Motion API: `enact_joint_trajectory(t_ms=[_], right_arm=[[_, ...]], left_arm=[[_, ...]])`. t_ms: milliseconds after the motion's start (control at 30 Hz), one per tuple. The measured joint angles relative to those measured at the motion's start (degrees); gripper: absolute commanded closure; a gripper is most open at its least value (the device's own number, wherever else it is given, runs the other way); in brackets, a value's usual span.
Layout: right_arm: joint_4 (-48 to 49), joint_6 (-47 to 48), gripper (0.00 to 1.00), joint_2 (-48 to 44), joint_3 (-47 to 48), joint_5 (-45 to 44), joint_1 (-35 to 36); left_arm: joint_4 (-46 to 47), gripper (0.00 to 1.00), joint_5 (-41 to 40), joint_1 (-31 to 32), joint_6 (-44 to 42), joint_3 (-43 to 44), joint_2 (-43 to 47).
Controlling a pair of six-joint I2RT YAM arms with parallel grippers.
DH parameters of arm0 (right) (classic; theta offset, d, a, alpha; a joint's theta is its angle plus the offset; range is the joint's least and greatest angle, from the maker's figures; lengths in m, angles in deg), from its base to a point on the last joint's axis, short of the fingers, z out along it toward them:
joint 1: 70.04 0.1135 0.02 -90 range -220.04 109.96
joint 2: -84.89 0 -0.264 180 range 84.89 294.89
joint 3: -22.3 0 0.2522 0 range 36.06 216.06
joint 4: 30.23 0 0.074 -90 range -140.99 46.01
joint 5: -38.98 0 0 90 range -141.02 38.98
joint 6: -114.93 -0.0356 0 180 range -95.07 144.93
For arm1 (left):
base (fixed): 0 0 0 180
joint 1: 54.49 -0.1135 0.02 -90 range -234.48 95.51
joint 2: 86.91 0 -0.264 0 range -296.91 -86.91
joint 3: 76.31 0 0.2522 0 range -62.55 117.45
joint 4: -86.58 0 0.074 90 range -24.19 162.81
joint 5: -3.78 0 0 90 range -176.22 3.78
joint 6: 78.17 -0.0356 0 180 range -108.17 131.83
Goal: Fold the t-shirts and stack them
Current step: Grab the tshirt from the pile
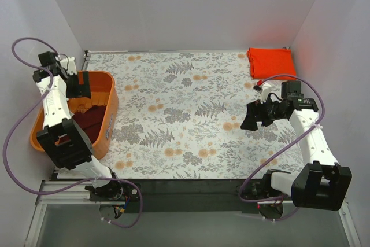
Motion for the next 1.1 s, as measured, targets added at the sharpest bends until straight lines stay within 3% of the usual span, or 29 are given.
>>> enact_joint_trajectory(t_ms=[233,533,600,633,700,733,767,933,1100], right_arm=[[0.0,-0.15,0.02,2.67,0.33,0.0,0.02],[0.0,-0.28,0.02,2.8,0.42,-0.31,0.2],[0.0,-0.28,0.02,2.8,0.42,-0.48,0.22],[0.0,-0.26,0.02,2.8,0.42,-0.5,0.22],[0.0,-0.26,0.02,2.8,0.42,-0.52,0.22],[0.0,-0.24,0.02,2.8,0.42,-0.52,0.22],[0.0,-0.24,0.02,2.8,0.42,-0.52,0.22],[0.0,-0.2,0.02,2.78,0.42,-0.44,0.22],[-0.02,-0.15,0.01,2.78,0.68,-0.04,0.22]], left_arm=[[4.9,0.03,-4.0,-0.98,-7.19,-20.68,0.98],[16.52,0.05,-5.97,-1.25,-11.39,-32.35,2.86],[18.86,0.21,-6.51,-1.25,-11.89,-34.12,3.04],[19.78,0.43,-6.73,-1.25,-12.09,-34.73,3.17],[20.59,0.72,-7.06,-1.27,-12.46,-35.08,3.58],[20.79,0.94,-6.93,-1.38,-12.41,-35.04,4.02],[20.63,1.0,-6.67,-1.53,-12.61,-34.99,4.61],[16.37,1.0,-4.61,-2.6,-12.44,-31.39,7.78],[10.88,1.0,0.83,-3.32,-10.29,-15.26,11.5]])
